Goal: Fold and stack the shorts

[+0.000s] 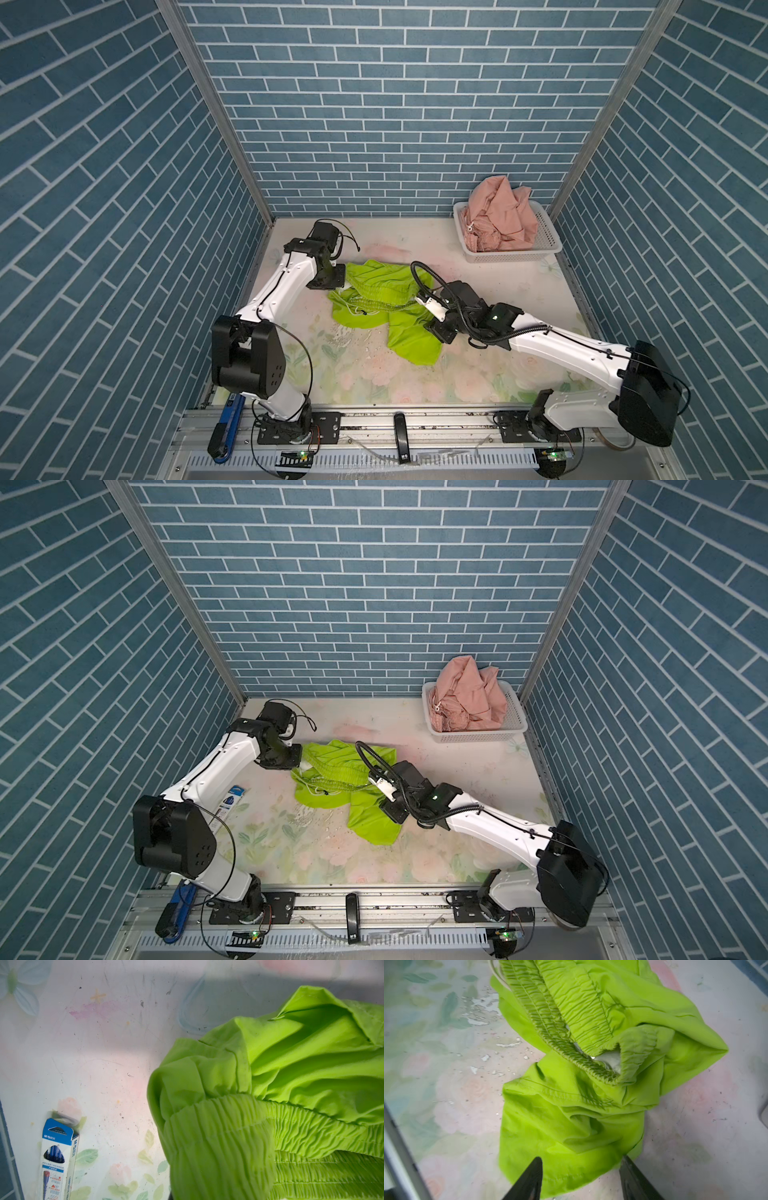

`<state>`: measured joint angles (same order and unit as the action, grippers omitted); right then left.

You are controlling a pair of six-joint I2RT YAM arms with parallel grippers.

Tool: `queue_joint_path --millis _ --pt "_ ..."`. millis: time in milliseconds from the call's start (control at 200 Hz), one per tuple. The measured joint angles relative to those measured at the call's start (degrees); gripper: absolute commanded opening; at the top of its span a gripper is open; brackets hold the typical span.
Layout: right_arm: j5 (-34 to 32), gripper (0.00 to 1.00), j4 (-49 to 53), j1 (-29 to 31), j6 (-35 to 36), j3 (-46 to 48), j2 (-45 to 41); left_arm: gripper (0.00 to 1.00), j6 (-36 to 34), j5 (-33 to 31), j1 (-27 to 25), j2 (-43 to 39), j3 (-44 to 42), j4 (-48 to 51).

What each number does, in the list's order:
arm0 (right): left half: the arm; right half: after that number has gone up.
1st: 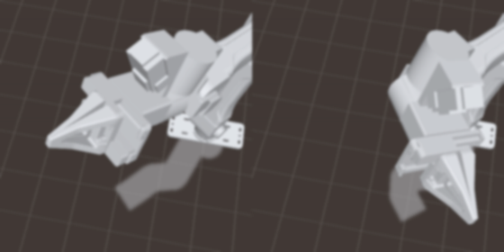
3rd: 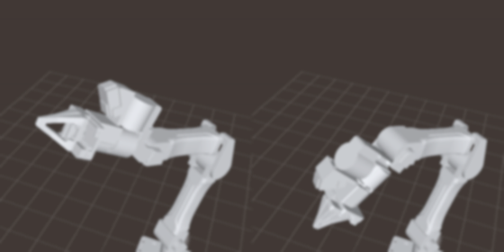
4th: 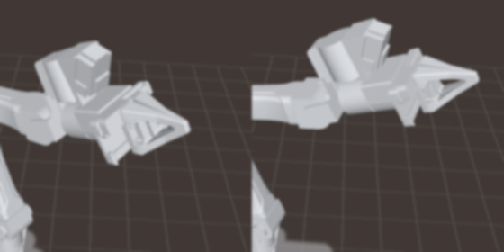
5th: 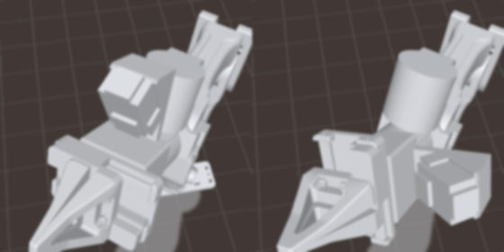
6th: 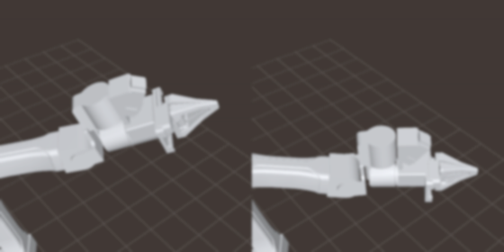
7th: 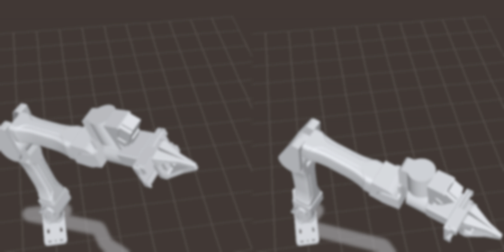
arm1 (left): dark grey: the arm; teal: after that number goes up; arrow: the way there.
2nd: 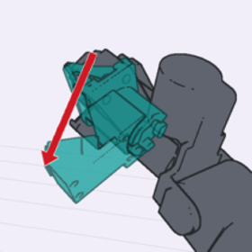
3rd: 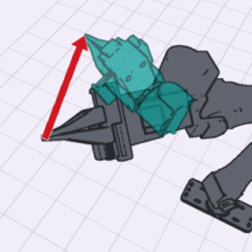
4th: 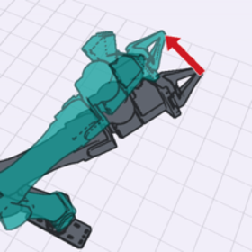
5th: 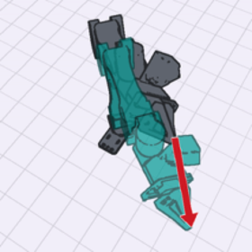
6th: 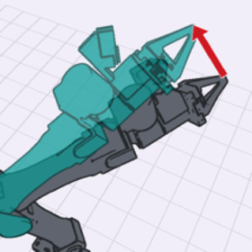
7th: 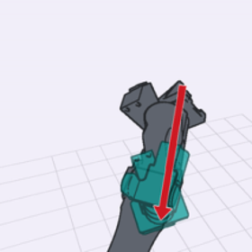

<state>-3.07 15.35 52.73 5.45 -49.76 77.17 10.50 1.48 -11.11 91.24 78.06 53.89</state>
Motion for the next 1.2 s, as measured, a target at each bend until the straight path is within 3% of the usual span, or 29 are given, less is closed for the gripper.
queue_joint_path --millis 205,305,365,440,465,500,565,605,620,635,805,930,1045,1200 --pt "-5.5 0.63 -12.9 -0.1 6.1 -0.3 7.3 0.00 0.2 1.1 0.1 -0.1 0.0 -1.2" --pt "-5.5 0.54 -15.8 -0.1 8.6 -3.6 11.7 0.00 0.3 1.2 0.3 -0.1 0.0 -1.2" --pt "-5.0 0.41 -17.1 -0.3 9.7 -6.0 14.2 0.00 0.3 1.2 0.5 -0.1 0.0 -1.3" --pt "-3.8 0.08 -17.6 -0.7 11.1 -8.0 15.8 0.05 0.3 1.3 0.8 -0.2 0.0 -1.6" --pt "-3.3 0.00 -17.6 -0.8 11.4 -8.5 16.0 0.13 0.4 1.3 0.9 -0.2 0.0 -1.7" --pt "-2.4 0.00 -17.3 -1.1 11.5 -9.3 16.2 0.23 0.6 1.4 0.9 -0.3 0.0 -1.8" --pt "-0.2 0.00 -14.9 -2.5 10.8 -11.8 16.2 0.50 0.9 1.4 1.0 -0.5 0.0 -2.0" --pt "1.0 0.00 -13.0 -3.9 10.1 -14.0 16.3 0.72 0.8 1.3 1.0 -0.7 0.0 -2.2" --pt "1.6 0.00 -12.3 -4.6 9.6 -14.8 16.3 0.95 0.7 1.3 1.1 -0.9 0.0 -2.2" --pt "2.0 0.00 -11.7 -5.0 9.3 -15.5 16.3 0.99 0.8 1.4 1.1 -1.0 0.0 -2.3" --pt "9.4 0.00 -3.5 -15.0 4.6 -23.1 16.2 1.00 1.1 0.5 1.2 -4.3 0.0 -3.3" --pt "15.2 0.00 1.2 -20.4 2.8 -24.2 16.2 1.00 0.8 0.6 1.3 -7.8 -3.5 -9.8" --pt "21.3 0.00 3.4 -23.0 1.8 -24.2 16.4 1.00 -2.0 3.8 1.6 -7.6 -8.8 -18.9" --pt "29.4 0.00 4.5 -25.0 1.8 -26.8 18.7 1.00 -9.2 10.4 2.7 -1.6 -13.5 -30.3"
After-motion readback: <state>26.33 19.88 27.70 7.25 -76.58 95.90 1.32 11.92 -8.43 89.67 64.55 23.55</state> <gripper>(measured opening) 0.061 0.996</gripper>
